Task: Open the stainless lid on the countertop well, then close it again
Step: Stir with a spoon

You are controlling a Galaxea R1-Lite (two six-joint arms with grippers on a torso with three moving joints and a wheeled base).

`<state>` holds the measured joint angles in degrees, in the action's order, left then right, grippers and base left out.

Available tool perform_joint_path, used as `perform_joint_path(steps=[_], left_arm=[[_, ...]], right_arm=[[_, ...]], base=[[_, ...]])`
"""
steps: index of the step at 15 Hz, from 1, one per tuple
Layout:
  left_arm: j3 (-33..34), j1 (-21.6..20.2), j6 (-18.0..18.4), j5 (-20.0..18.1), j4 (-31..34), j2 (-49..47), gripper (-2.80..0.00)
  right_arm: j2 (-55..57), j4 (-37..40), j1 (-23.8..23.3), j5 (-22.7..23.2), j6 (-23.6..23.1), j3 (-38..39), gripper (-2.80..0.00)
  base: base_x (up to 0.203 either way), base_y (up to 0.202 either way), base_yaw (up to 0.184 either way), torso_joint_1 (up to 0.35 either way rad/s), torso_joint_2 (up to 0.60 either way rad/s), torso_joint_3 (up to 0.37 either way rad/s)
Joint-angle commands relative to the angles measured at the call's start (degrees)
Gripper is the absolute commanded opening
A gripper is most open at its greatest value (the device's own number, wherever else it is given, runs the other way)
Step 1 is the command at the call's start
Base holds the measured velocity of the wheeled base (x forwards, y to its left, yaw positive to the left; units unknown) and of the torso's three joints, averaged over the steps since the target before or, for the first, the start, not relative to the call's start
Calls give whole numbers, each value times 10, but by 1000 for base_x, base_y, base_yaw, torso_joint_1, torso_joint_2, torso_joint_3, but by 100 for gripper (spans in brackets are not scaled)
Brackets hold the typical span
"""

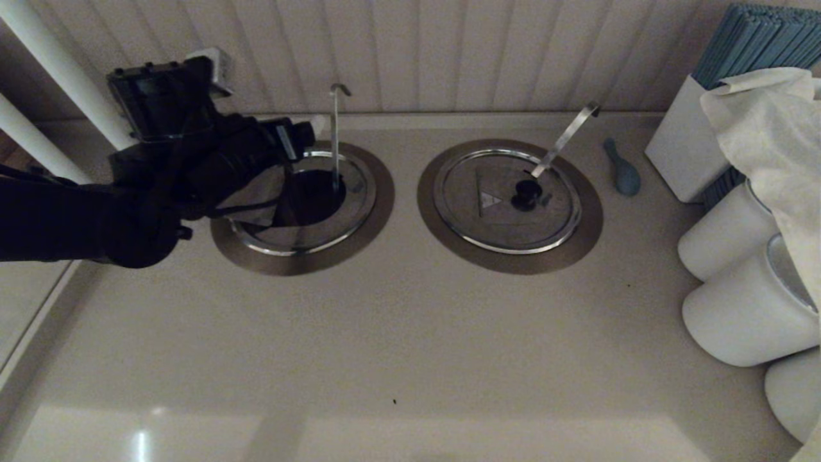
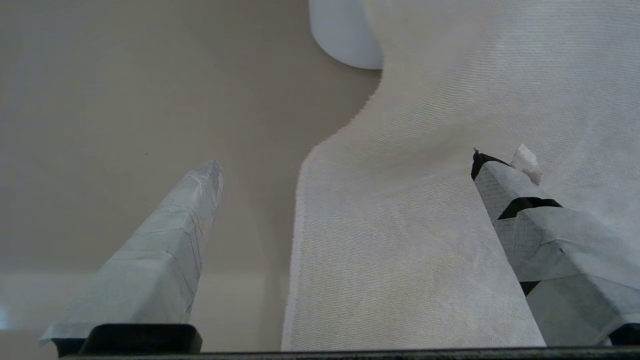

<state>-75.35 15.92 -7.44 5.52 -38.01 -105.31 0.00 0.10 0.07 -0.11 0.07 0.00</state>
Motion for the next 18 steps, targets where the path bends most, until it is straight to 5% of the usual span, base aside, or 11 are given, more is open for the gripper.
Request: perform_joint_path(steps=[1, 17, 18], left_arm=[[-40, 6, 5, 4, -2, -59, 0], [-224, 33, 16, 15, 11, -224, 0], [-239, 34, 16, 26, 12, -234, -180]], right_arm=[[0, 0, 0, 0, 0, 0, 0], [1, 0, 0, 0, 0, 0, 0], [0, 0, 0, 0, 0, 0, 0]], base=[[0, 0, 0, 0, 0, 0], [0, 0, 0, 0, 0, 0], [0, 0, 0, 0, 0, 0]])
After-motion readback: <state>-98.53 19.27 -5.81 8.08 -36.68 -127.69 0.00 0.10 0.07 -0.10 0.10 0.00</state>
